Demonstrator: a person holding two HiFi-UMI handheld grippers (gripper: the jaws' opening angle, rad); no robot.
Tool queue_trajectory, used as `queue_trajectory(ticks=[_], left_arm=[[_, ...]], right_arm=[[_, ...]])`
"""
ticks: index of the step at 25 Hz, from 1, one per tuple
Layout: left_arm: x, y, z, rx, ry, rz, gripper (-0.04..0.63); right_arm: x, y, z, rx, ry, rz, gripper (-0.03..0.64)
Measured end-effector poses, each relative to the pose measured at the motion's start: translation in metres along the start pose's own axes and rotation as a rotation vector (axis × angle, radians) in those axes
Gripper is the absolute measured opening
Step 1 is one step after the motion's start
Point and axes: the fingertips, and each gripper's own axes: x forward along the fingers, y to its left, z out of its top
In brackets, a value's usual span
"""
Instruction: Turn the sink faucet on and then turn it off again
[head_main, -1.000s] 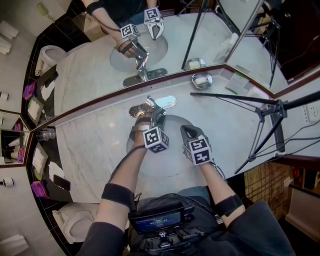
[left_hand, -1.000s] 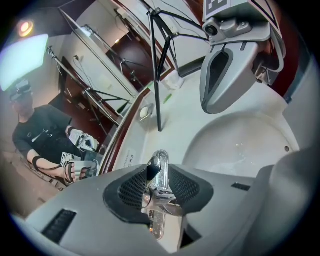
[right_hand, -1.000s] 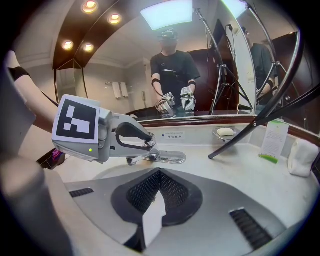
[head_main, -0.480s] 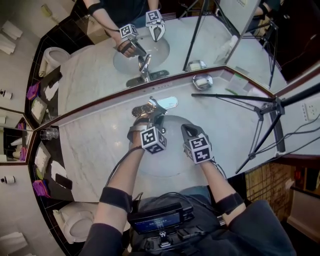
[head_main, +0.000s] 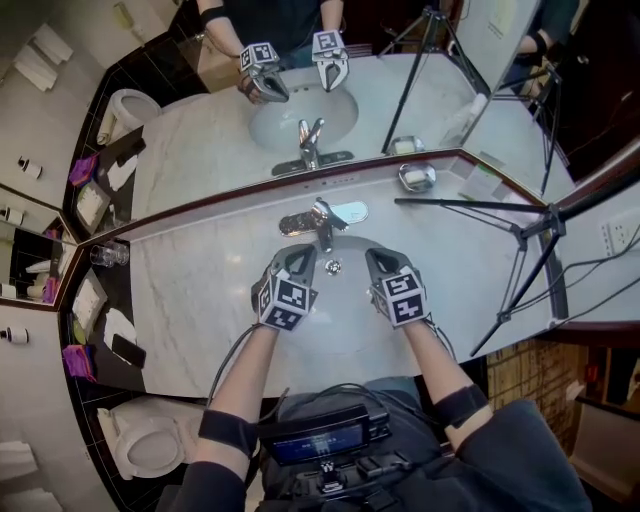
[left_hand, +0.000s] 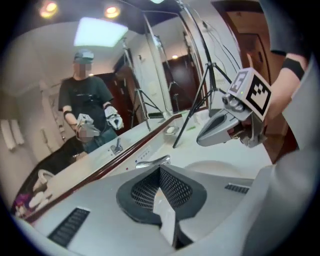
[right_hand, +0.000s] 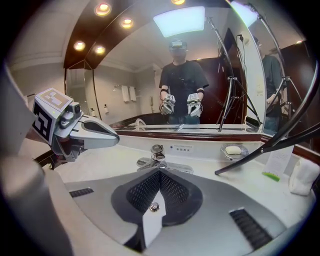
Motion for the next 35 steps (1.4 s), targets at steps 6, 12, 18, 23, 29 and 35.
queue_trajectory(ticks=[6, 12, 18, 23, 29, 35], left_arm=[[-0.042, 0.007, -0.003, -0.243, -0.083, 0.022, 0.0], [-0.074, 0.026, -0.016, -0.456, -0.173, 0.081, 0.0], [-0.095, 0.025, -0.032, -0.546, -0.207, 0.101, 0.0], [-0.104, 0.023, -0.036, -0.544, -0.205, 0.122, 0.0], [-0.108, 0.022, -0.035, -0.547, -0.204, 0.132, 0.0], [-0.104, 0.021, -0.036, -0.539, -0.185, 0.142, 0.0]], right_arm=[[-0.005, 0.009, 0.012, -0.038, -0.016, 0.023, 0.02], [-0.015, 0.019, 0.026, -0.066, -0.027, 0.055, 0.021], [-0.024, 0.025, 0.027, -0.092, -0.026, 0.056, 0.021], [-0.027, 0.031, 0.026, -0.105, -0.018, 0.068, 0.021], [-0.026, 0.037, 0.02, -0.15, -0.014, 0.074, 0.021], [-0.018, 0.032, 0.014, -0.308, -0.003, 0.008, 0.023]])
